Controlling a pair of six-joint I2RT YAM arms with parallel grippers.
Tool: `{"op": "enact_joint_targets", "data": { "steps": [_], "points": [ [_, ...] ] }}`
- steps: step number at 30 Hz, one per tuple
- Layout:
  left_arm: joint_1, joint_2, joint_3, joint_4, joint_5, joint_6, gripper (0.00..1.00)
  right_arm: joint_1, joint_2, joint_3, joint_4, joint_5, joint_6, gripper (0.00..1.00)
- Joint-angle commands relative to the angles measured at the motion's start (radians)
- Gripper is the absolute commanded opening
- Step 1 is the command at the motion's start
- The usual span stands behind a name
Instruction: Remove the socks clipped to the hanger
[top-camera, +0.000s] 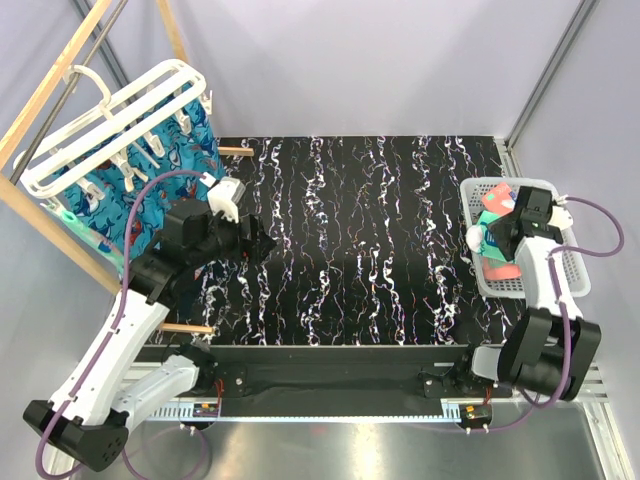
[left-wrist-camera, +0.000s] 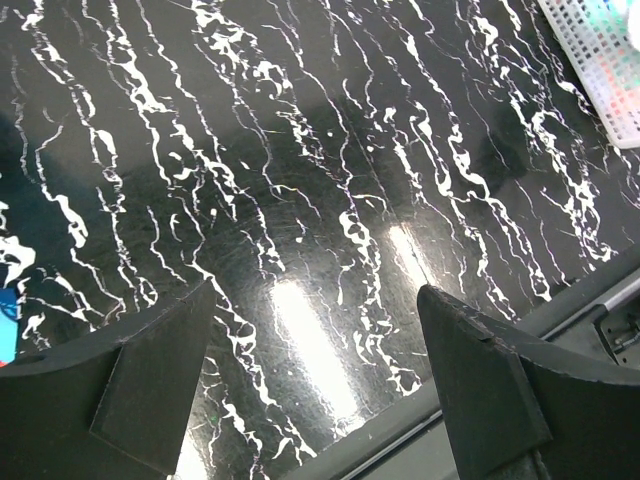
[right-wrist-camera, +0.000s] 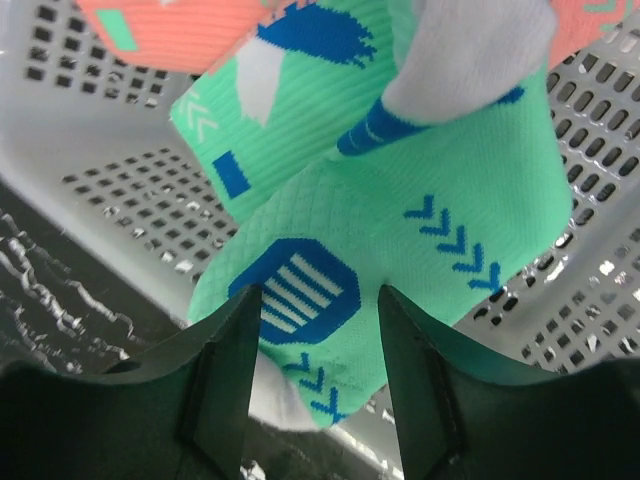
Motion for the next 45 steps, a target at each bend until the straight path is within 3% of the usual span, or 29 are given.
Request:
{"op": "enact_joint_targets", "data": {
  "steps": [1, 6, 10, 15, 24, 28, 30, 32, 36, 40, 45],
  "points": [
    [0.005, -0.011, 0.016, 0.042, -0.04, 0.003, 0.88, -0.01, 0.101, -0.019, 0.111, 0.118, 0.027, 0.56],
    [0.005, -0.002, 0.031, 0.042, -0.048, -0.003, 0.88, -0.044, 0.2, -0.008, 0.191, 0.206, -0.023, 0.55],
    [0.005, -0.002, 0.041, 0.045, -0.046, -0.011, 0.88, -0.059, 0.292, 0.042, 0.16, 0.228, -0.042, 0.55],
    [0.005, -0.007, 0.057, 0.042, -0.04, -0.02, 0.89, -0.091, 0.251, 0.058, 0.162, 0.244, -0.08, 0.55],
    [0.005, 0.041, 0.234, -0.02, 0.009, -0.048, 0.89, -0.091, 0.06, 0.213, 0.038, 0.056, -0.136, 0.57],
    [0.005, 0.052, 0.333, -0.095, -0.048, -0.032, 0.89, -0.09, 0.013, 0.207, 0.097, -0.207, -0.198, 0.59],
    [0.005, 0.056, 0.408, -0.122, -0.091, -0.023, 0.89, -0.05, -0.007, 0.188, 0.137, -0.33, -0.231, 0.61],
    [0.005, 0.064, 0.462, -0.168, -0.144, -0.02, 0.89, 0.022, -0.044, 0.181, 0.198, -0.355, -0.27, 0.65],
    [0.007, 0.094, 0.653, -0.266, -0.244, -0.026, 0.88, 0.299, -0.064, 0.208, 0.277, -0.375, -0.306, 0.67],
    [0.005, 0.118, 0.786, -0.407, -0.406, -0.054, 0.86, 0.523, -0.014, 0.2, 0.475, -0.418, -0.303, 0.68],
    [0.005, 0.095, 0.832, -0.471, -0.508, -0.08, 0.83, 0.774, 0.106, 0.259, 0.617, -0.429, -0.356, 0.68]
  ]
}}
